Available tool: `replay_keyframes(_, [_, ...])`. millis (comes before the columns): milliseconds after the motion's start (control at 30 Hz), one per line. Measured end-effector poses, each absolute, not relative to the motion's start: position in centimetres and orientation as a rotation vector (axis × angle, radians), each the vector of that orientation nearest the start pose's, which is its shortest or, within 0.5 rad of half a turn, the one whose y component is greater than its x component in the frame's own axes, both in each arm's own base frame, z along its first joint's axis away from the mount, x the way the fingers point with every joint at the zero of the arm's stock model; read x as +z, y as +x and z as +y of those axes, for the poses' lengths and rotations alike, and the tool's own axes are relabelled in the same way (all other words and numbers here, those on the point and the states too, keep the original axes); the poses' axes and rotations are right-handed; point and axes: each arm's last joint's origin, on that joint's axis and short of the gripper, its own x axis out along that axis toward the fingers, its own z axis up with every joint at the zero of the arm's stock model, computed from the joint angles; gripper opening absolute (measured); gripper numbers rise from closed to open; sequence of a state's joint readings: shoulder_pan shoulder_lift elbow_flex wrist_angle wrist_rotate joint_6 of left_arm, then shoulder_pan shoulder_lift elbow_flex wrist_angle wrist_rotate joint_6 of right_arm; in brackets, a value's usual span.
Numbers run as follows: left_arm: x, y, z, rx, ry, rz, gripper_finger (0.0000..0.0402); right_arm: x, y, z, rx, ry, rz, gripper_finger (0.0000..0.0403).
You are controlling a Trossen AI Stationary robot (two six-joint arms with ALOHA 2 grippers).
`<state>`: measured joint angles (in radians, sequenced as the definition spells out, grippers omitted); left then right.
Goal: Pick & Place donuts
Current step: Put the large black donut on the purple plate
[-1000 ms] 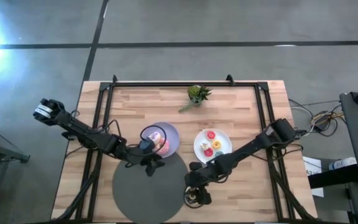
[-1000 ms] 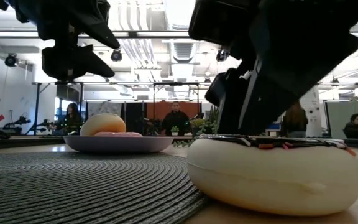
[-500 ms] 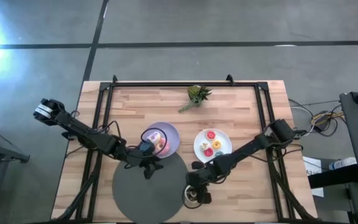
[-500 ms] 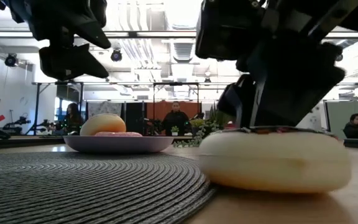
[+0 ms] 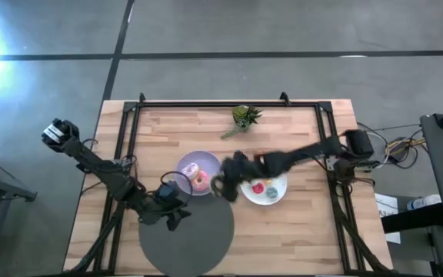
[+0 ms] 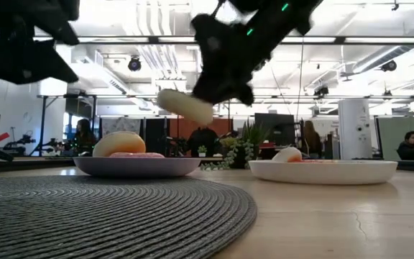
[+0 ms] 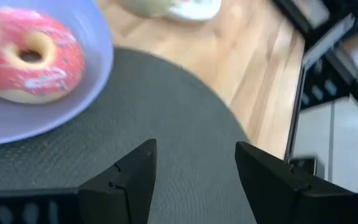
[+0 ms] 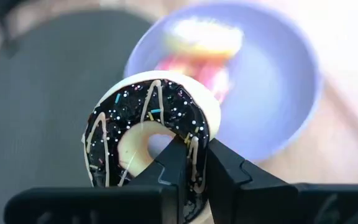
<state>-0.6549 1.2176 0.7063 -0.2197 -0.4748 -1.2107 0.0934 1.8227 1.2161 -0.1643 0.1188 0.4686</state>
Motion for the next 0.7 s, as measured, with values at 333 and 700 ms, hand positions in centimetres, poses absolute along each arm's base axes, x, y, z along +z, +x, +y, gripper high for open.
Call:
replay_keyframes(333, [23.3,19.1,-12.9,0.301,-0.789,0.493,0.0192,17.5,43.7,-3.6,-0.106,0.462,0.727,0.0044])
replay_keyframes(700, [23.3,20.1,-10.7,0.436,-0.719,0.42,0.0192,16.3,45.2,-3.6,-0.127,0.389,0.871,0.0124])
